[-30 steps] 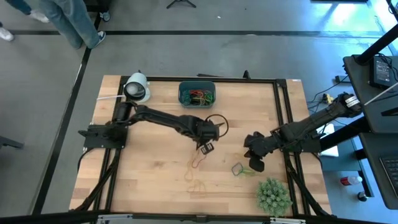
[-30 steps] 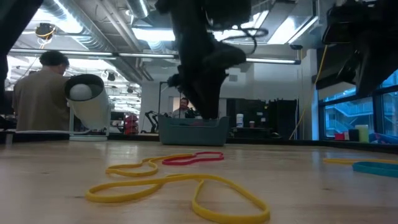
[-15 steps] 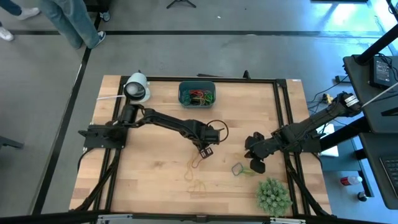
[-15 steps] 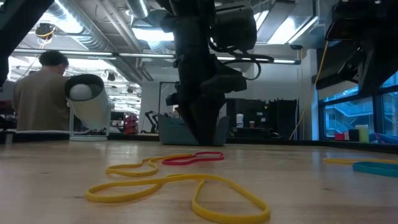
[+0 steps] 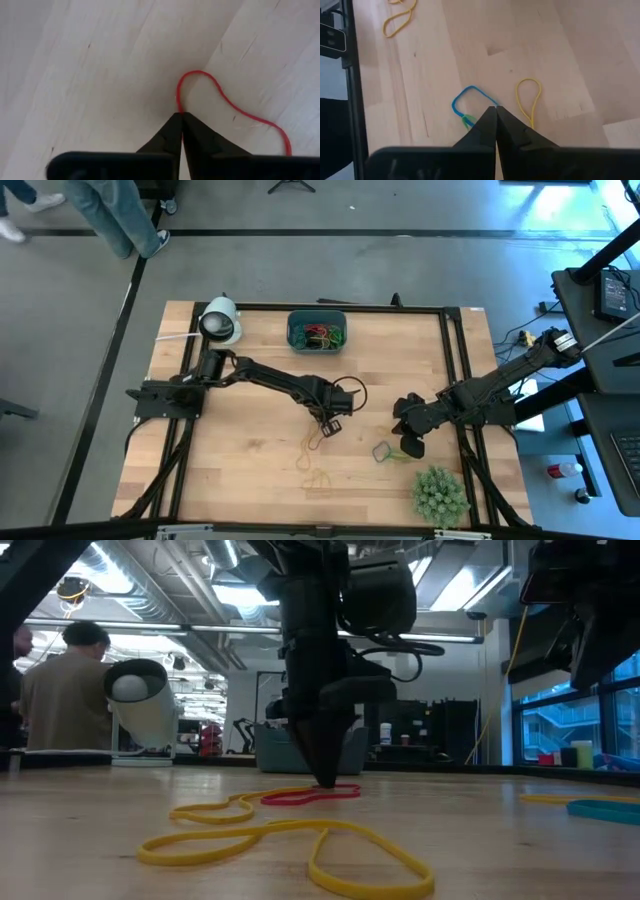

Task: Pick and place rubber bands into bin
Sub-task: Put the red rubber band into the blue bin

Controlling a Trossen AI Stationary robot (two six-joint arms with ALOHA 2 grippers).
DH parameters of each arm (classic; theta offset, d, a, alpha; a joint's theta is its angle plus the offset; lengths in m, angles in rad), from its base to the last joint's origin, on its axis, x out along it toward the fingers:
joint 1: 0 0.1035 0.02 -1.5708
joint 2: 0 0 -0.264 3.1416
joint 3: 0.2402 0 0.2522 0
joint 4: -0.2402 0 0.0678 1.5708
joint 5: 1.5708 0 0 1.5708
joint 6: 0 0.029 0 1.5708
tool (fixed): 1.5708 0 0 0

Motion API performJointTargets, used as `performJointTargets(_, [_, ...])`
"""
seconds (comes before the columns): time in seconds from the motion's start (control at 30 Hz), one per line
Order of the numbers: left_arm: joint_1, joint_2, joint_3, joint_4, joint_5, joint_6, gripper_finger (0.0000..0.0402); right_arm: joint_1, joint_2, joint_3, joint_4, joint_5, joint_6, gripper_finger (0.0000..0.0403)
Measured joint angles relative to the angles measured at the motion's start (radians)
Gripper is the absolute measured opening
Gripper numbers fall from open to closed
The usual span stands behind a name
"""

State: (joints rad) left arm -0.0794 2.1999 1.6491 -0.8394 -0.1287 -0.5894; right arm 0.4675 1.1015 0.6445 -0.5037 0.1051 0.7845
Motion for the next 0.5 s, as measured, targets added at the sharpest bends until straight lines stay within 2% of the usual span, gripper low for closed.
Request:
performJointTargets(0.13, [0.001,-0.015,0.008,-0.03,-0.001,0.008,0.0002,0.0,0.0,0.0,0.007,0.005,-0.004,0.0005])
performJointTargets(0.3, [0.003,-0.066,0.077,-0.147,-0.023,0.026,0.0002,0.0,0.001,0.0,0.01,0.052,-0.005,0.0005])
performJointTargets(0.5, [0.04,-0.167,0.164,-0.219,-0.118,0.084,0.0002,-0.001,0.001,0.0,0.012,0.114,-0.004,0.0005])
